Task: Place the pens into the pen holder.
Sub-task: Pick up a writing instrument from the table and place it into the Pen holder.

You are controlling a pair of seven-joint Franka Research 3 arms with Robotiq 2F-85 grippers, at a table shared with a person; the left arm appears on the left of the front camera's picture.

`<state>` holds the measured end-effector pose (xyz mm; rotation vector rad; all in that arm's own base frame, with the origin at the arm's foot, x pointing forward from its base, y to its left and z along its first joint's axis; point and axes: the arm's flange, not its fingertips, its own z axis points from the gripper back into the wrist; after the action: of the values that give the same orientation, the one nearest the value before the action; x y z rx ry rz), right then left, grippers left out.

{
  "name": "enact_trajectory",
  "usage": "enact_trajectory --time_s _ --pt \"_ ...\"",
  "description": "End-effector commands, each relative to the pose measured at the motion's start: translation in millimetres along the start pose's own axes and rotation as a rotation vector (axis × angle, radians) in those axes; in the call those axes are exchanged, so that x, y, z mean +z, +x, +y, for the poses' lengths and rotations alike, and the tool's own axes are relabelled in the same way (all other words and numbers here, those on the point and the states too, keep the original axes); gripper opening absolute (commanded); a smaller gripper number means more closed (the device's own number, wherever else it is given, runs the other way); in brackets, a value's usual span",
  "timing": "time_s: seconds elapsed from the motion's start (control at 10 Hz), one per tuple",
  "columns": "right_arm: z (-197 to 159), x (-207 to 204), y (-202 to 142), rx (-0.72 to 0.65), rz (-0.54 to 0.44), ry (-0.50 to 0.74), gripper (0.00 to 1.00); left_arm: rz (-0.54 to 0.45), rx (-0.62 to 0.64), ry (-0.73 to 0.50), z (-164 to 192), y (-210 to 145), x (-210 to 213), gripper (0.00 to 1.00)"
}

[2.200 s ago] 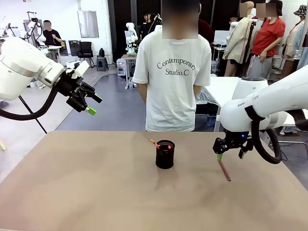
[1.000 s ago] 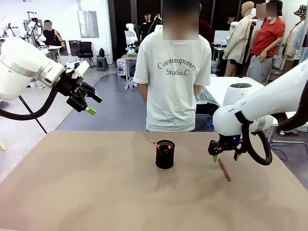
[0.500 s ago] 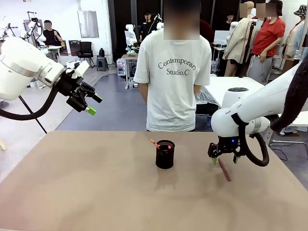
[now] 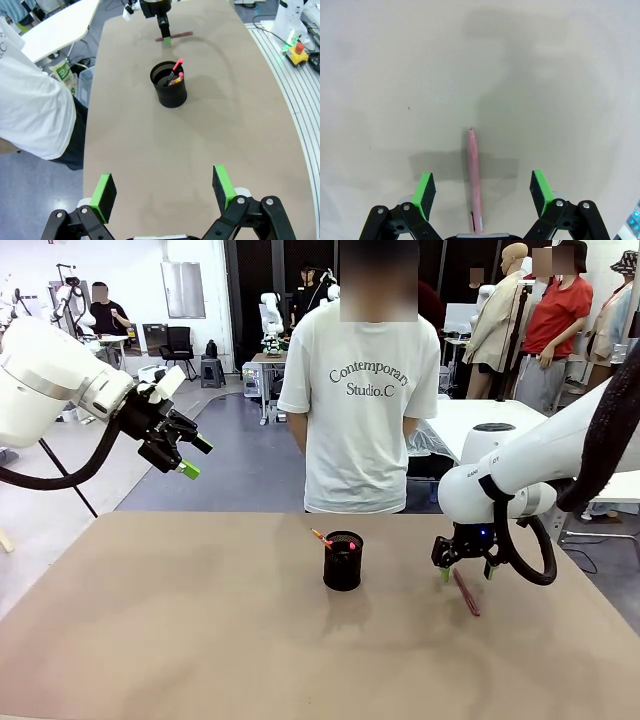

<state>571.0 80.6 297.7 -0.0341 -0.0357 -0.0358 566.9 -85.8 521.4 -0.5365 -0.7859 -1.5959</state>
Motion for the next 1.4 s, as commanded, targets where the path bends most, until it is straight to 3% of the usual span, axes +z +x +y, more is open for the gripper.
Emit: enact_trajectory --time_s 0.0,0.4,0.5,1.0,1.3 --pt "1 -2 7 0.007 -0.035 0.037 0.87 0.0 0.0 -0.01 1 1 3 1.0" --pt "1 -3 9 0.007 -0.034 0.054 0.07 0.0 0.0 -0.01 1 1 3 1.0" --pt "0 -2 10 0.008 -0.034 0.054 0.0 0.0 0.0 -0.01 1 1 3 1.0" --pt "-1 -8 10 0.011 -0.023 0.07 0.0 0.0 0.0 -0.01 1 1 3 1.0" --pt "-18 32 4 0.079 -0.065 0.272 0.0 0.0 0.0 -0.01 1 1 3 1.0"
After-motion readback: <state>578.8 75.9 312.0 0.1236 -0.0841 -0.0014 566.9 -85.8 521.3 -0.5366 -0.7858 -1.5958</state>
